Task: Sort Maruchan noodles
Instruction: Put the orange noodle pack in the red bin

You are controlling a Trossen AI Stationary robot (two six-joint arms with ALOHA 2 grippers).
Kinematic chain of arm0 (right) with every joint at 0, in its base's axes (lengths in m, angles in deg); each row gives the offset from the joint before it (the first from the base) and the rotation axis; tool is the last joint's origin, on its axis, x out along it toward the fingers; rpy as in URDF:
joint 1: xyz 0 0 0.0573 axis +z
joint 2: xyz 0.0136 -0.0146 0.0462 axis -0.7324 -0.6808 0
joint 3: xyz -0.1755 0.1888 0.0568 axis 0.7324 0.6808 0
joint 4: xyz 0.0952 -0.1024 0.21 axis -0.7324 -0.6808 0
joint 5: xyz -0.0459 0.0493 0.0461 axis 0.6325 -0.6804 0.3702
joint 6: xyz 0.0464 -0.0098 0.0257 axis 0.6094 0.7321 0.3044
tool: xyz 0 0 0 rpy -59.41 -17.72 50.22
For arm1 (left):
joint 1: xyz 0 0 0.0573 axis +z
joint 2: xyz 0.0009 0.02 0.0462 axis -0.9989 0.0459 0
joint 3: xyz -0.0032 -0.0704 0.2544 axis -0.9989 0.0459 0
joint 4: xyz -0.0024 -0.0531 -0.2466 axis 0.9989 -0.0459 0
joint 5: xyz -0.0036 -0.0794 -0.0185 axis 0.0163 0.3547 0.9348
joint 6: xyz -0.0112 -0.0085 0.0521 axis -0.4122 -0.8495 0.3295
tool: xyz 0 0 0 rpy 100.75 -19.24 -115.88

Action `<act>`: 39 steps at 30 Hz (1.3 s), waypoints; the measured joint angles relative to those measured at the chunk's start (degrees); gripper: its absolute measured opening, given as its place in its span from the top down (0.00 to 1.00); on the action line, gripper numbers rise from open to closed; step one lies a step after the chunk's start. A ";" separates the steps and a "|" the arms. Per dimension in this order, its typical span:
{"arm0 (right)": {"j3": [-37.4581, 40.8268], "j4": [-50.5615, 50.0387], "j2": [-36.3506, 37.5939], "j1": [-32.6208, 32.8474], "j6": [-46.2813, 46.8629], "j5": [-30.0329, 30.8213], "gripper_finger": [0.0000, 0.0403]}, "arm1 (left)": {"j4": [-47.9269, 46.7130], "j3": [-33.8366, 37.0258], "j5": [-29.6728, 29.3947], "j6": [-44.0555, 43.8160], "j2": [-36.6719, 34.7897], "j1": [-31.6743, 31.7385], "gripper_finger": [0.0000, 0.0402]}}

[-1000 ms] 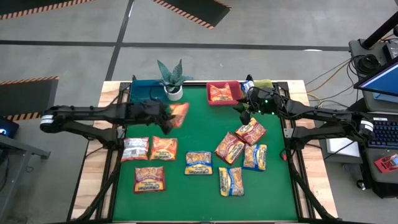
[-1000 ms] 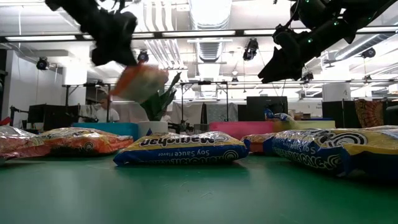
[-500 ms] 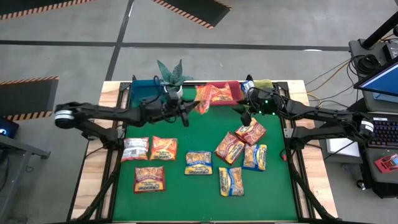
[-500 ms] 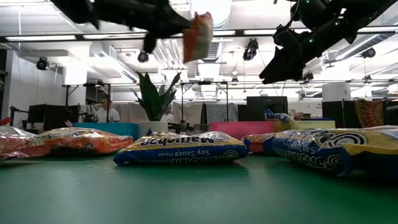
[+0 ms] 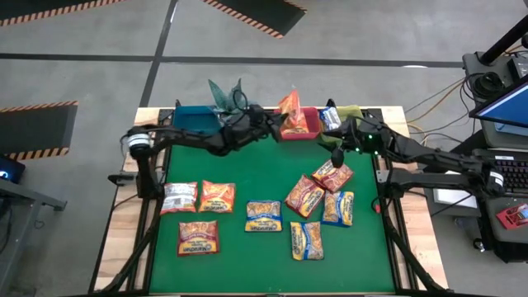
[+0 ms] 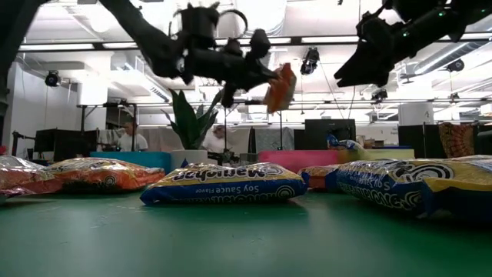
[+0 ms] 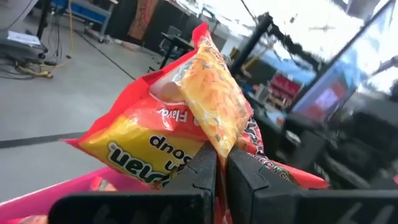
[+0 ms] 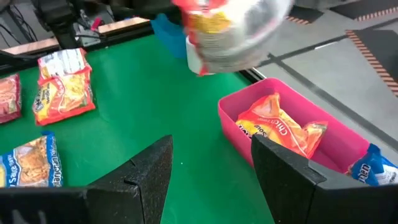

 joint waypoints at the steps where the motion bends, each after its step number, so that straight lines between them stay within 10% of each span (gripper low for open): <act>1: 0.33 -0.01 0.51 0.00 0.00 0.00 0.49 | 1.49 -0.90 -0.01 -0.93 1.39 0.26 1.00; 27: 1.07 3.78 -0.64 0.00 1.64 0.46 0.49 | -4.77 -5.09 -6.18 -11.98 12.50 2.84 0.97; 39: 0.90 17.45 -12.32 0.00 3.54 0.50 0.49 | -4.33 -5.09 -5.56 -22.79 12.51 3.32 0.97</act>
